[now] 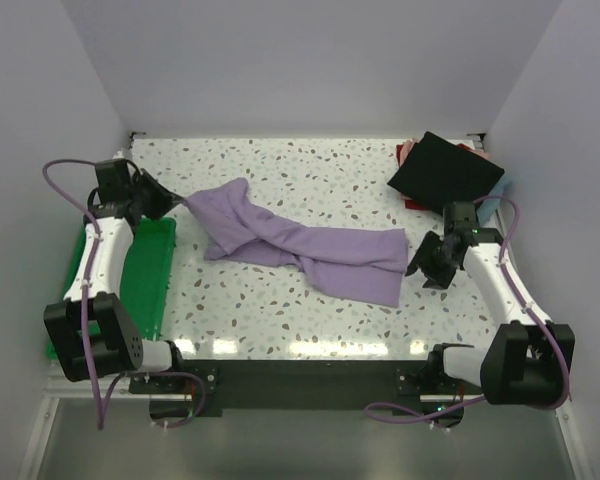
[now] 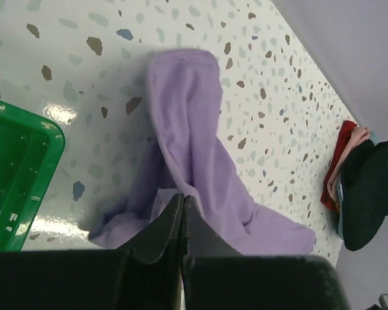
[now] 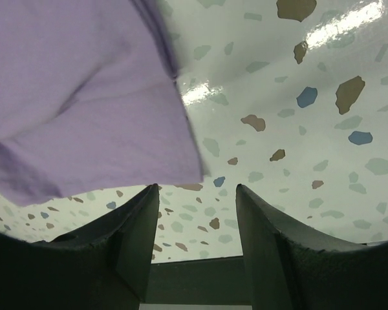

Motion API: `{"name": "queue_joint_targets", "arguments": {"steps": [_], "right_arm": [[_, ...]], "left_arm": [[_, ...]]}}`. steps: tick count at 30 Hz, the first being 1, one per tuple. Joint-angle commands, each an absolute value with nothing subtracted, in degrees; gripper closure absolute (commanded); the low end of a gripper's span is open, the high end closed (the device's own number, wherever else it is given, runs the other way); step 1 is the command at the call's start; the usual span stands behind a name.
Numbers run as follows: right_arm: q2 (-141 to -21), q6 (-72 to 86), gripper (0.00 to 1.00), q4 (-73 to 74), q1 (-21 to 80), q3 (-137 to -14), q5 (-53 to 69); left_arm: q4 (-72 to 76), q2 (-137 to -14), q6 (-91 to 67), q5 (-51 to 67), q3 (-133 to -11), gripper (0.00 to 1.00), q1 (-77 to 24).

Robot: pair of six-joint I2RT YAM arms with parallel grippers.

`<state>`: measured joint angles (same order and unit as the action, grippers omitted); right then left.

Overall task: Fold and stack the t-shirts
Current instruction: Flatten the tshirt out

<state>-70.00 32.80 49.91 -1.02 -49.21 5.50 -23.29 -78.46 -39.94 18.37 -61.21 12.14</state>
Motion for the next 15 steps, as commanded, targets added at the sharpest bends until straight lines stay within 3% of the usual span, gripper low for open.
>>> {"name": "queue_joint_targets", "arguments": {"steps": [1,15], "right_arm": [[-69.1,34.1,0.45,48.5,-0.7,-49.0,3.3],[-80.2,35.0,0.53,37.2,1.9,-51.1,5.3]], "left_arm": [[-22.9,-79.0,-41.7,23.0,-60.2,1.00,13.2],[-22.2,-78.7,-40.7,25.9,-57.0,1.00,14.2]]}}
